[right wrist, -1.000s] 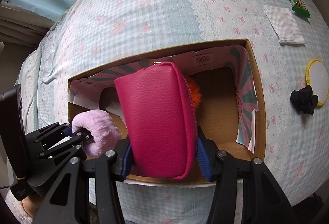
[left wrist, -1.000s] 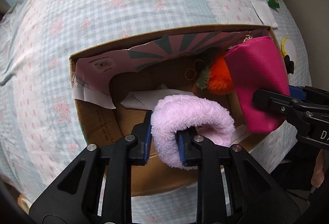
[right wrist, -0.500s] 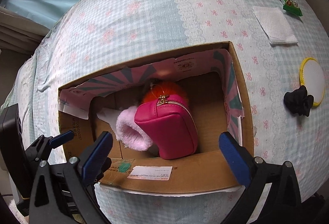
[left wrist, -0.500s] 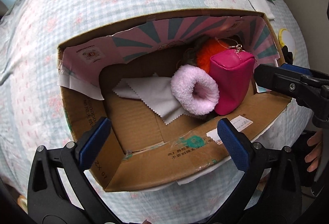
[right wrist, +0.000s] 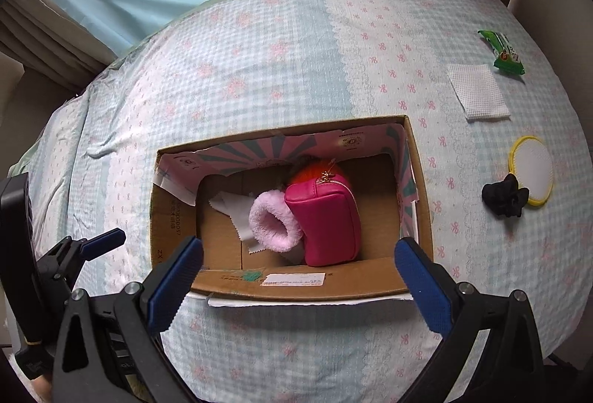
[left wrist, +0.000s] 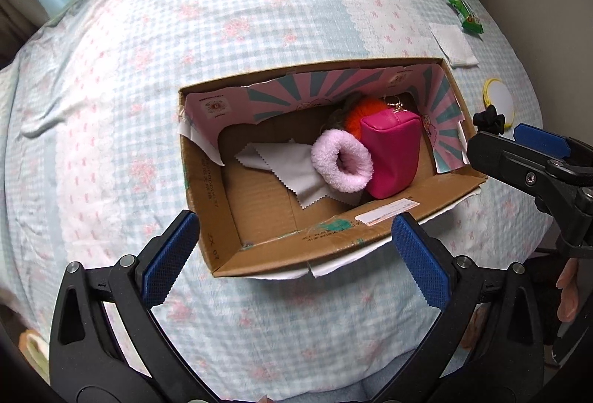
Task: Organize soft objects
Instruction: 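Move both tools away from the box toward the white pad and mesh disc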
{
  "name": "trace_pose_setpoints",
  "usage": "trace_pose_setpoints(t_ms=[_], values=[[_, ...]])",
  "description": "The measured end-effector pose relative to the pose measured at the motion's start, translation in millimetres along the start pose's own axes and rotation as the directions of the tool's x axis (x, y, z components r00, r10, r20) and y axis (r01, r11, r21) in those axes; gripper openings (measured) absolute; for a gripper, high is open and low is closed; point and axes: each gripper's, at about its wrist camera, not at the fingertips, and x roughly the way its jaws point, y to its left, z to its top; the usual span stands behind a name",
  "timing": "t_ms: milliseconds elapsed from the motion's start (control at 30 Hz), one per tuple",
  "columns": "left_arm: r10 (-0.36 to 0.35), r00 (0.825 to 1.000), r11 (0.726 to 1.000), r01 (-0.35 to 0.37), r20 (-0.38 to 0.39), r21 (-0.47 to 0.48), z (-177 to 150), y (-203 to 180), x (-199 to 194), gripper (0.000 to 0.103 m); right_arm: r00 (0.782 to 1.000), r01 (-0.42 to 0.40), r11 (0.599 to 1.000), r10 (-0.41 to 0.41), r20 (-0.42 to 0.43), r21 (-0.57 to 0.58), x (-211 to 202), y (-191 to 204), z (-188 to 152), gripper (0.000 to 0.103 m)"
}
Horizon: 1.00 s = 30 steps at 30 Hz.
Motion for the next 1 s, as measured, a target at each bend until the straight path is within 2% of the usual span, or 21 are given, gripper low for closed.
trace_pose_setpoints(t_ms=[200, 367, 533, 733, 867, 1000], values=[[-0.005, 0.996, 0.999, 0.01, 0.087, -0.051, -13.8, 2.5, -56.7, 0.103, 0.999, 0.01, 1.0, -0.009, 0.051, -0.026, -50.0, 12.7, -11.2, 0.103], [0.005, 0.984, 0.996, 0.012, 0.18, -0.09, -17.6, 0.4, -96.1, 0.103, 0.995, 0.036, 0.998, -0.03, 0.094, -0.058, -85.5, 19.1, -20.7, 0.103], [-0.009, 0.973, 0.997, 0.028, 0.231, -0.078, -10.2, -16.3, -117.6, 0.103, 0.983, 0.11, 0.993, -0.102, 0.155, -0.046, -116.4, 10.1, -28.8, 0.103], [-0.022, 0.965, 0.998, 0.038, 0.262, -0.057, 9.7, -53.6, -128.4, 0.103, 0.969, 0.139, 0.99, -0.144, 0.203, 0.04, -146.3, -36.3, -34.6, 0.103], [-0.014, 0.96, 0.999, 0.027, 0.28, -0.042, 27.8, -90.2, -130.0, 0.103, 0.964, 0.137, 0.985, -0.156, 0.214, 0.102, -158.1, -81.3, -35.9, 0.103], [-0.008, 0.958, 0.998, 0.026, 0.287, -0.058, 50.5, -136.5, -122.2, 0.103, 0.962, 0.14, 0.984, -0.163, 0.219, 0.114, -165.2, -128.3, -27.6, 0.103]])
